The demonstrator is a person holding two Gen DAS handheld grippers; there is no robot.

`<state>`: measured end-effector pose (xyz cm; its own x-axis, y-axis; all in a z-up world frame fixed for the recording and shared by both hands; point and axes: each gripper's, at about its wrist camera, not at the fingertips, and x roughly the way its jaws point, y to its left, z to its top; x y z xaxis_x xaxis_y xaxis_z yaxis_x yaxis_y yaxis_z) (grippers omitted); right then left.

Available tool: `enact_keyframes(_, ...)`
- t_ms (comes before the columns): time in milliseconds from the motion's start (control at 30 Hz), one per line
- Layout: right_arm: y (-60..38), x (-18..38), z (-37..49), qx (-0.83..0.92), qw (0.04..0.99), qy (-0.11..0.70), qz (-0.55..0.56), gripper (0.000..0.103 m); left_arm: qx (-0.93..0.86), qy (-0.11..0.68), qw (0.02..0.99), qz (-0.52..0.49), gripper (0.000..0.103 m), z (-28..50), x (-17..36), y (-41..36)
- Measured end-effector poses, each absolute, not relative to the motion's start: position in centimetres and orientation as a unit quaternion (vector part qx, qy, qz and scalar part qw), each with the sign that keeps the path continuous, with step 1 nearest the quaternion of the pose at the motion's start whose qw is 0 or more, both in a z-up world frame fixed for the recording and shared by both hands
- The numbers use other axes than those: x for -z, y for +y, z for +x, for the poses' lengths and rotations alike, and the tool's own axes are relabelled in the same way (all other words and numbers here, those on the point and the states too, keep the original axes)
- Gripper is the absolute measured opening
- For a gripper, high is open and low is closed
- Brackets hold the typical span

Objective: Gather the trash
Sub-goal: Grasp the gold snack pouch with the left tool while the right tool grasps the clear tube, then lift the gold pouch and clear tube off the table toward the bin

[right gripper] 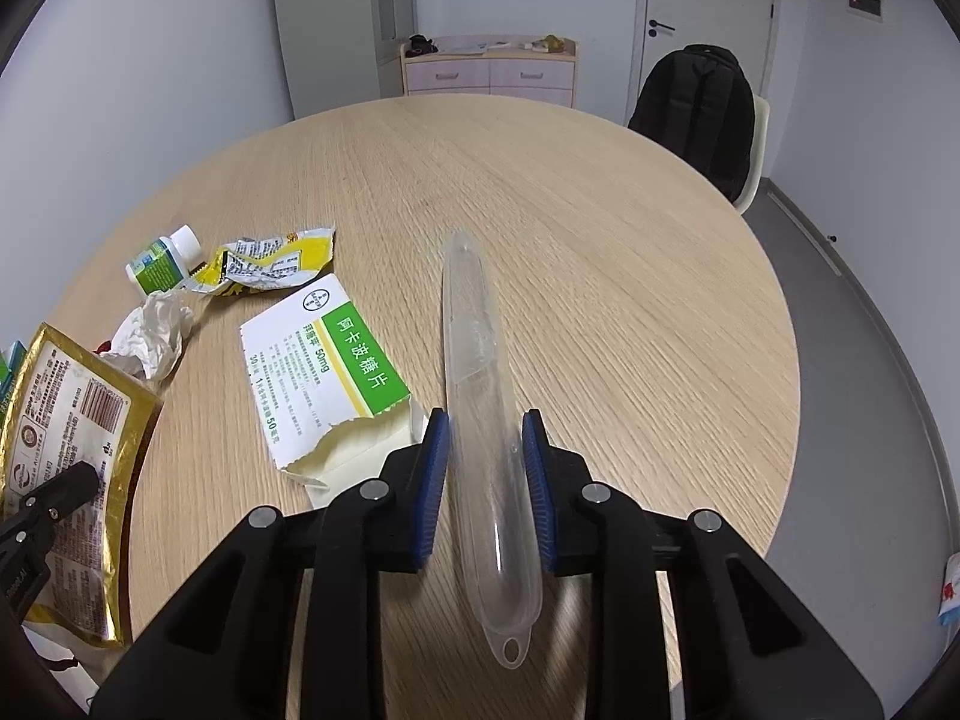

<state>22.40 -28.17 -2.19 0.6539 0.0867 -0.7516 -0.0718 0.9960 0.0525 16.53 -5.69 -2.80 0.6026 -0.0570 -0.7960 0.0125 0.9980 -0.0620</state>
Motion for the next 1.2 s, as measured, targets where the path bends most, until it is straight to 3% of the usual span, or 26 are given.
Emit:
enact_keyframes(567, -28.7, 0.6, 17.9, -0.027, 0.924, 0.380, 0.015, 0.023, 0.022, 0.426, 0.904, -0.017, 0.004, 12.8, 1.2, -5.9)
enact_keyframes(1200, -28.1, -1.8, 6.0, -0.036, 0.941, 0.335, 0.017, 0.023, 0.032, 0.411, 0.911, -0.009, 0.004, 3.5, 0.1, -5.9)
